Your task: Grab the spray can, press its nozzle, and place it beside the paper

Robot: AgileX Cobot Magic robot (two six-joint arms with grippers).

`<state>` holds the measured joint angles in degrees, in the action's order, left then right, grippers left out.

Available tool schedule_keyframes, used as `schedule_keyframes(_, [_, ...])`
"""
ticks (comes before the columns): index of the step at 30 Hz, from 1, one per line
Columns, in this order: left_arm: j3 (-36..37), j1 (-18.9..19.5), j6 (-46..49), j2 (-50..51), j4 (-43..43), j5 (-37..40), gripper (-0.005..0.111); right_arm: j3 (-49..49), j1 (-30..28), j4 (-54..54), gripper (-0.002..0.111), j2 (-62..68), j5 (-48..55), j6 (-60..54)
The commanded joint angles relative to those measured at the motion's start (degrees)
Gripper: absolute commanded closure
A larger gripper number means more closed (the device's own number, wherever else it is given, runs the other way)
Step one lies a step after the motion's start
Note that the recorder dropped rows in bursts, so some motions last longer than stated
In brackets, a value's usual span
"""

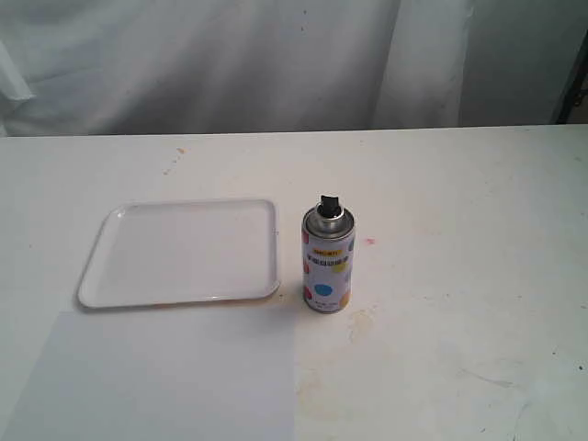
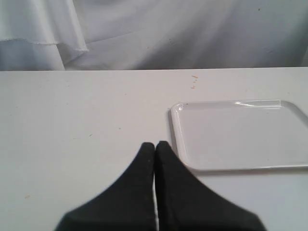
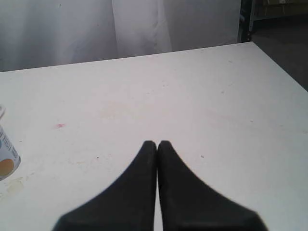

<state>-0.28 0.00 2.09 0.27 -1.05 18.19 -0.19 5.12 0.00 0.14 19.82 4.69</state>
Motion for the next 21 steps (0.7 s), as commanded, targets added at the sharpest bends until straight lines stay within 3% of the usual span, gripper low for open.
schedule_keyframes(1, [0.28, 0.00, -0.11, -0.27, 0.01, -0.34, 0.107, 0.19, -0.40, -0.30, 0.108, -0.14, -0.04, 0.03])
schedule_keyframes(14, [0.28, 0.00, -0.26, -0.27, 0.01, -0.34, 0.107, 0.19, -0.40, 0.00, 0.108, -0.14, -0.93, 0.03])
schedule_keyframes(21, [0.28, 0.00, -0.26, -0.27, 0.01, -0.34, 0.107, 0.19, -0.40, 2.59, 0.108, -0.14, -12.05, 0.03])
